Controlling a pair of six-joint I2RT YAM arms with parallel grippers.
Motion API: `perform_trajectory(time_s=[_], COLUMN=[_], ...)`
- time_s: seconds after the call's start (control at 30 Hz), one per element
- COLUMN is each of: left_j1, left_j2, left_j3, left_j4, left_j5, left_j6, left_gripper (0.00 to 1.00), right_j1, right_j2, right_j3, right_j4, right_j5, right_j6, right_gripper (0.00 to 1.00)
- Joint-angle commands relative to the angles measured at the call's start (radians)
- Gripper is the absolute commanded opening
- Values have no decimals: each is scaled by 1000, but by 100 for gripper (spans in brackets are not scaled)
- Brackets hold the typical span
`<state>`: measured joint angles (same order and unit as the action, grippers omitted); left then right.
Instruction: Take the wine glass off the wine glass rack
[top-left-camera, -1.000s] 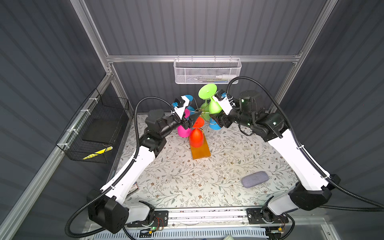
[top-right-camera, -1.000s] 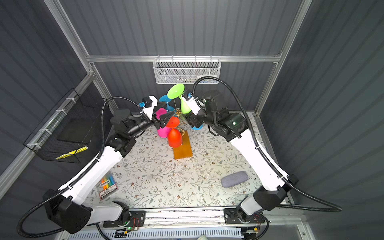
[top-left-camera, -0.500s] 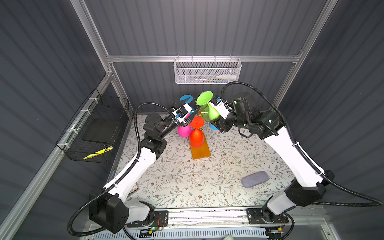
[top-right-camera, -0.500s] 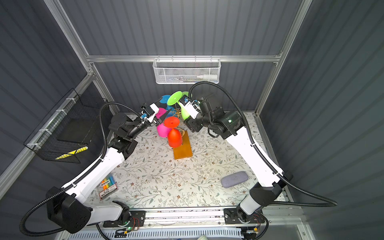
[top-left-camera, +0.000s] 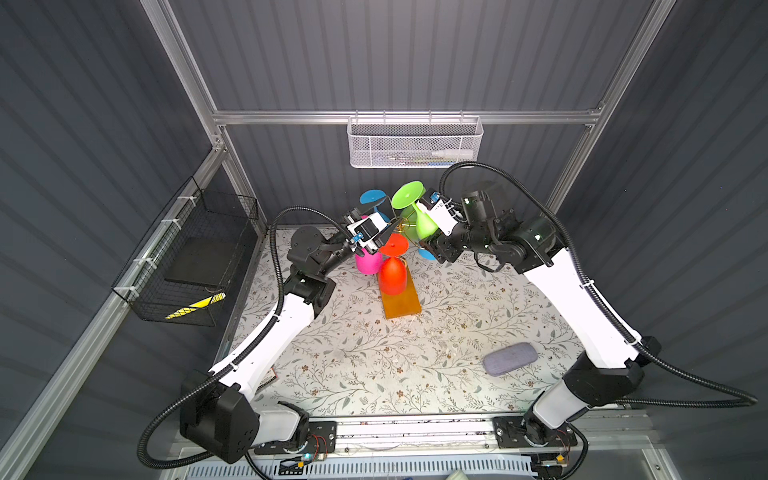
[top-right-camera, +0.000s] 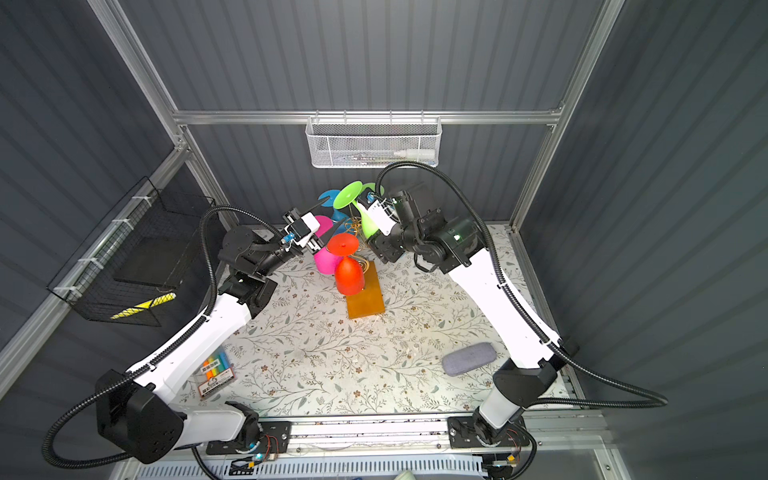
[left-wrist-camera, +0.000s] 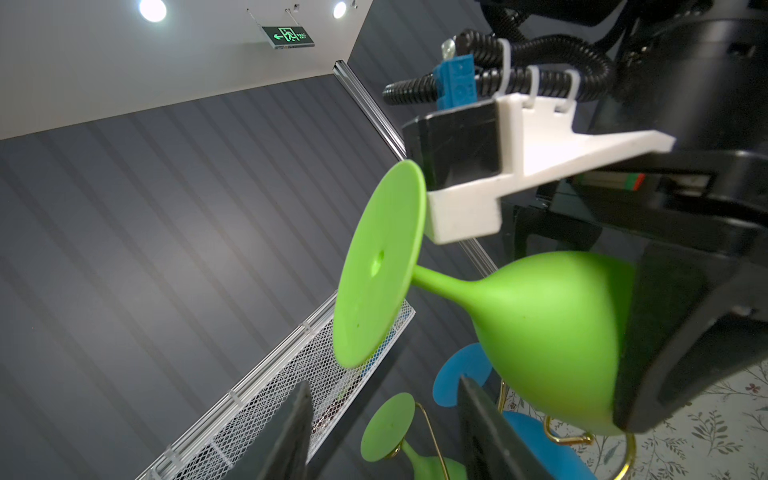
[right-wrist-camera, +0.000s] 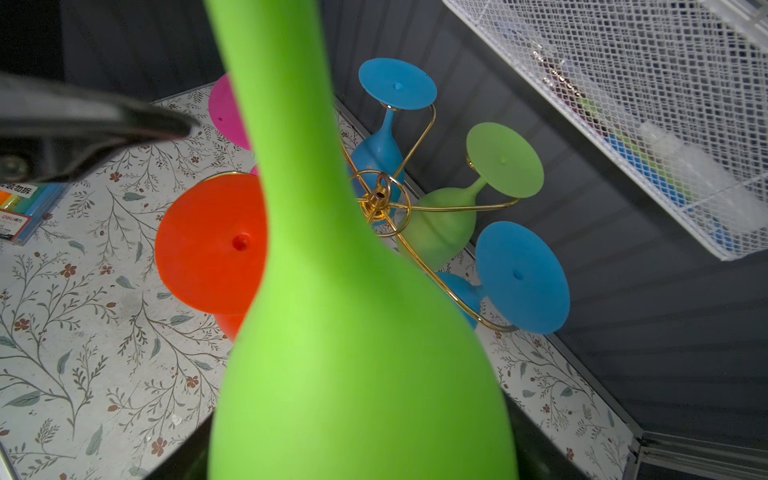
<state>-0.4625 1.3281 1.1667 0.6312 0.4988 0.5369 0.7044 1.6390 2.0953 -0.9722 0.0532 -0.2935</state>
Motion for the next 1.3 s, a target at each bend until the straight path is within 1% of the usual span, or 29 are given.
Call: perform_trajectory(time_s=[0.0, 0.2, 0.27, 0.5, 0.63, 0.73, 0.97, 1.07, 1.13, 1.27], left_j1=[-7, -8, -8, -10, -10, -10, -10, -10, -10, -10], left_j2=[6, 14, 18, 23, 25, 25, 34, 39, 41, 42], left_j3=[30, 58, 64, 79, 80, 90, 110, 116, 121, 121], left_j4=[55, 71, 74, 69, 67, 64, 71, 80, 84, 89], left_j5=[12, 19, 22, 33, 33, 32, 35, 35, 36, 28], left_j6=[14, 12, 10, 6, 8, 8, -18, -36, -44, -64], left_gripper=[56, 52, 49, 33, 29, 23, 15, 8, 0, 0], right_j1=[17, 31, 33, 38, 40, 40, 40, 40, 40, 41], right_j2=[32, 57, 62, 81, 82, 84, 82, 77, 75, 68], right_j3=[34, 67, 75, 99, 101, 101, 106, 106, 106, 106], right_j4=[-70, -86, -88, -105, -105, -105, -102, -102, -102, -101], right_j5=[-13, -8, -10, -6, -5, -2, 1, 6, 7, 17], right_j6=[11, 8, 8, 7, 5, 4, 4, 4, 2, 2], right_gripper=[73, 72, 72, 72, 73, 73, 77, 79, 80, 82])
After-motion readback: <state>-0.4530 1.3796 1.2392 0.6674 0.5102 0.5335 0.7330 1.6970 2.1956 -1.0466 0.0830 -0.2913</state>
